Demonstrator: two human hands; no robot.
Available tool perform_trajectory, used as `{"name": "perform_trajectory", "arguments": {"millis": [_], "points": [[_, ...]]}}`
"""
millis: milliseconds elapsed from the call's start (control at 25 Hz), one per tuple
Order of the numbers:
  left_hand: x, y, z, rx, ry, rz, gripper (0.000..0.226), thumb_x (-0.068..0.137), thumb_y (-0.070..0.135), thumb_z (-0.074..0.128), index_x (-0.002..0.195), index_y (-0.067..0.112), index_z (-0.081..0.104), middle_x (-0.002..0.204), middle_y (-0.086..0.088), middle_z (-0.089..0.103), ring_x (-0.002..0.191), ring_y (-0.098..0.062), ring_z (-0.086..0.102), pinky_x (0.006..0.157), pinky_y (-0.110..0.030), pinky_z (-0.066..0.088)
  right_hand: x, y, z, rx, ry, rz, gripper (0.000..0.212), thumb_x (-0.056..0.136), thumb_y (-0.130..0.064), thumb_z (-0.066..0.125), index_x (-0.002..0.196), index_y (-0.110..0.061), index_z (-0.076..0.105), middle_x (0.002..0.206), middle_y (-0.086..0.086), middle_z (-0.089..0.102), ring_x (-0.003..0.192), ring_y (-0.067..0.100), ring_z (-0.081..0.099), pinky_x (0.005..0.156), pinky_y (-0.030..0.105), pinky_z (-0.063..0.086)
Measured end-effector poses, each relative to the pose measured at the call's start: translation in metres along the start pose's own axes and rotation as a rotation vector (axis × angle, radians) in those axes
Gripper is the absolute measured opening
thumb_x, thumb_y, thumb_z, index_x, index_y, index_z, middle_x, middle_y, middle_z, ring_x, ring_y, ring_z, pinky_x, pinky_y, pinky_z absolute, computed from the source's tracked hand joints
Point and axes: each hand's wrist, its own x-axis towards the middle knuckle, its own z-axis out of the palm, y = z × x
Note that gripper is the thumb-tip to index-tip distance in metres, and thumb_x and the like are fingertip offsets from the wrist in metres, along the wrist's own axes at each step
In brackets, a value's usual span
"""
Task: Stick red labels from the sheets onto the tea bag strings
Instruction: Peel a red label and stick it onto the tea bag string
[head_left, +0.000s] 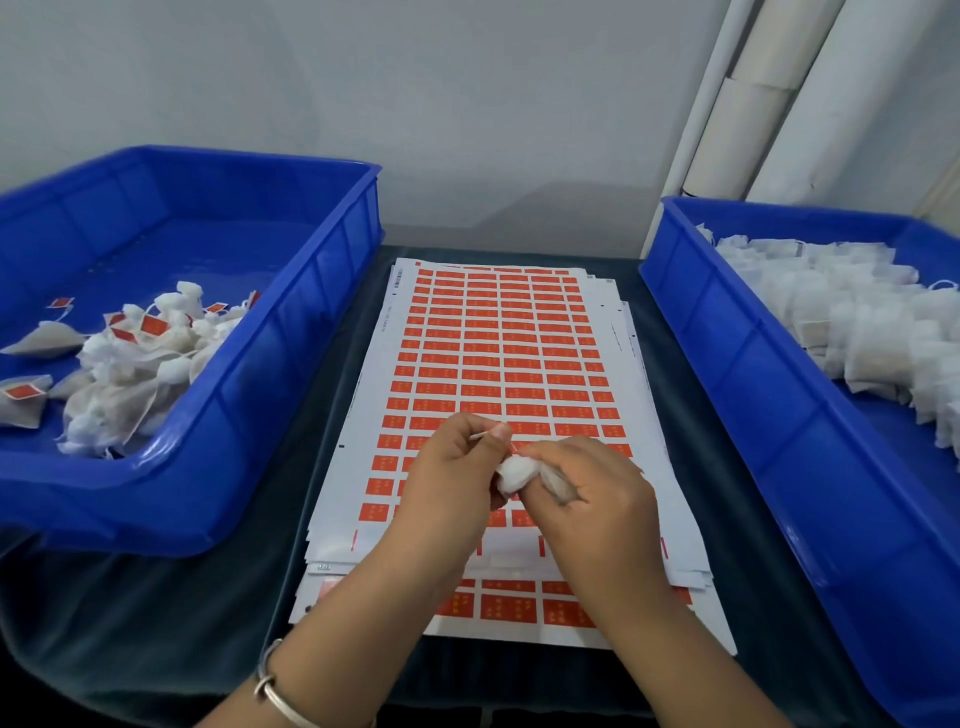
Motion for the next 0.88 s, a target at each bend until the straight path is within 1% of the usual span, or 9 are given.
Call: {"name": "perform_trajectory", "arguments": {"millis": [80,200,280,360,400,480,560,720,880], "points": [[-0.002,0.005,-0.006,-0.122,-0.136,-0.002,0.019,0.088,0.0,0.056,0.09,0.019,0.06,0.09,-0.004,0.064,0.084,-0.022,0.063,0.073,-0.031,0.054,0.004,-0.002,-0.004,0.024,-0.031,0.12,0.007,0.086,-0.036,0.063,0.087,-0.031,0.069,0.08,-0.023,0.062,0.071,-0.005,0.058,0.065,0.007,0.045],[-0.002,0.006,-0.015,-0.071,-0.233,0.041,0.043,0.077,-0.011,0.064,0.1,0.025,0.057,0.111,-0.001,0.062,0.1,-0.03,0.062,0.091,-0.044,0.051,0.008,-0.002,-0.007,0.181,-0.215,0.479,0.018,0.087,-0.035,0.061,0.075,-0.044,0.052,0.075,-0.031,0.053,0.08,-0.018,0.054,0.053,-0.001,0.04],[0.002,0.004,-0.017,-0.059,-0.173,0.049,0.038,0.079,-0.003,0.068,0.101,0.026,0.057,0.114,-0.001,0.061,0.101,-0.032,0.063,0.093,-0.048,0.05,0.012,0.0,-0.009,0.318,-0.367,0.655,0.008,0.089,-0.041,0.057,0.081,-0.04,0.059,0.078,-0.024,0.06,0.082,-0.011,0.058,0.058,0.004,0.045],[0.004,0.0,-0.017,-0.099,-0.119,0.046,0.029,0.08,0.001,0.067,0.098,0.023,0.057,0.112,-0.001,0.063,0.099,-0.029,0.065,0.089,-0.046,0.052,0.014,0.003,-0.012,0.646,-0.458,0.865,0.011,0.09,-0.034,0.058,0.093,-0.029,0.067,0.091,-0.012,0.066,0.089,0.006,0.06,0.077,0.019,0.05],[0.006,-0.003,-0.015,-0.096,-0.094,0.051,0.025,0.081,0.001,0.067,0.095,0.021,0.058,0.109,0.0,0.064,0.097,-0.024,0.066,0.086,-0.042,0.054,0.015,0.004,-0.014,0.907,-0.486,0.978,0.013,0.086,-0.024,0.062,0.096,-0.022,0.069,0.096,0.0,0.065,0.09,0.012,0.058,0.079,0.026,0.051],[0.006,-0.007,-0.01,0.007,-0.038,0.121,0.02,0.083,0.001,0.065,0.085,0.02,0.06,0.095,0.007,0.068,0.086,-0.009,0.067,0.073,-0.025,0.057,0.017,0.003,-0.017,1.322,-0.492,1.164,0.028,0.071,-0.016,0.067,0.098,-0.01,0.069,0.093,0.012,0.059,0.08,0.019,0.056,0.068,0.03,0.053],[0.004,-0.009,-0.005,0.262,0.042,0.267,0.031,0.084,0.0,0.063,0.072,0.028,0.063,0.083,0.011,0.065,0.077,0.002,0.063,0.061,-0.008,0.049,0.017,0.005,-0.017,1.428,-0.491,1.221,0.03,0.067,-0.014,0.068,0.096,-0.008,0.07,0.086,0.012,0.06,0.07,0.016,0.057,0.059,0.029,0.051],[0.0,-0.008,-0.007,0.524,-0.003,0.449,0.037,0.082,0.013,0.067,0.077,0.048,0.06,0.087,0.025,0.056,0.088,0.009,0.053,0.068,-0.001,0.042,0.02,0.011,-0.017,1.341,-0.475,1.175,0.03,0.075,-0.017,0.067,0.1,-0.003,0.072,0.102,0.018,0.06,0.087,0.023,0.057,0.063,0.03,0.051],[0.004,-0.003,-0.013,0.728,-0.033,0.577,0.014,0.078,0.034,0.071,0.092,0.035,0.071,0.084,0.03,0.052,0.089,0.012,0.049,0.067,0.001,0.039,0.02,0.012,-0.018,1.3,-0.461,1.165,0.021,0.072,-0.021,0.068,0.086,-0.007,0.075,0.085,0.01,0.063,0.071,0.015,0.058,0.059,0.027,0.05]]}}
